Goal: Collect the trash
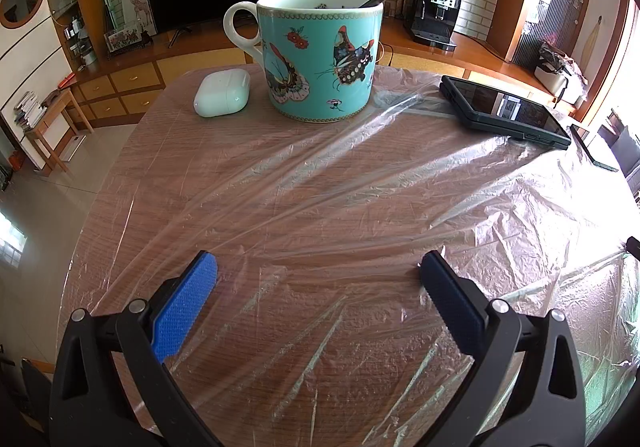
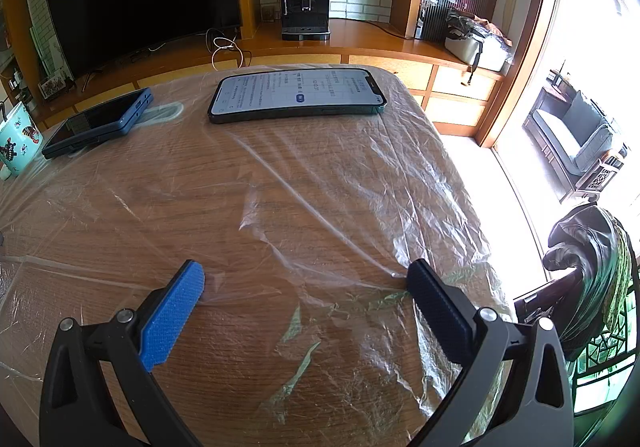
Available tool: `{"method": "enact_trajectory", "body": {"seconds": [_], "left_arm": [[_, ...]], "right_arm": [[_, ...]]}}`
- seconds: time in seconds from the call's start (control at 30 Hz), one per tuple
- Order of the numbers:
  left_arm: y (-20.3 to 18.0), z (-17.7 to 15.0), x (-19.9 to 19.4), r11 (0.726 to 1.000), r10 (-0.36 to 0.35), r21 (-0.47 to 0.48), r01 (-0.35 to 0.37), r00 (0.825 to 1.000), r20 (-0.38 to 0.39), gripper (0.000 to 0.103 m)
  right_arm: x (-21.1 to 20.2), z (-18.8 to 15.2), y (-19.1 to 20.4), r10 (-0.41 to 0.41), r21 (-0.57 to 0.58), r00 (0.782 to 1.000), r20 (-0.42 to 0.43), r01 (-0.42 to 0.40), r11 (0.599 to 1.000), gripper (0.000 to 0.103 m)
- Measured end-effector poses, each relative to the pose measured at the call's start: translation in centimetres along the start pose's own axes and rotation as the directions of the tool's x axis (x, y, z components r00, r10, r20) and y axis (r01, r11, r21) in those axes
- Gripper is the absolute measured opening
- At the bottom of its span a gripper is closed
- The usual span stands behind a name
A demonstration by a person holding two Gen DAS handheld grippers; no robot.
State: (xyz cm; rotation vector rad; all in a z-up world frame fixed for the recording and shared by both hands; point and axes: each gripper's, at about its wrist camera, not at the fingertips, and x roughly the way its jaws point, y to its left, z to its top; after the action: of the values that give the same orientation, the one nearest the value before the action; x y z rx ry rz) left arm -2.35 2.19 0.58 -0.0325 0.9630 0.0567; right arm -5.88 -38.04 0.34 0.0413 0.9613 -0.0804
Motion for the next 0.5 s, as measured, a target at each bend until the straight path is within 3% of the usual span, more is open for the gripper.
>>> {"method": "enact_trajectory", "body": {"seconds": [0.5], "left_arm": [[-0.1,0.06,-0.05,1.0,0.0,0.0,0.0,1.0,0.0,0.102]], "right_arm": [[-0.05,-0.03,0.03,0.0,0.0,1.0,0.0,0.0,1.0,0.099]]}}
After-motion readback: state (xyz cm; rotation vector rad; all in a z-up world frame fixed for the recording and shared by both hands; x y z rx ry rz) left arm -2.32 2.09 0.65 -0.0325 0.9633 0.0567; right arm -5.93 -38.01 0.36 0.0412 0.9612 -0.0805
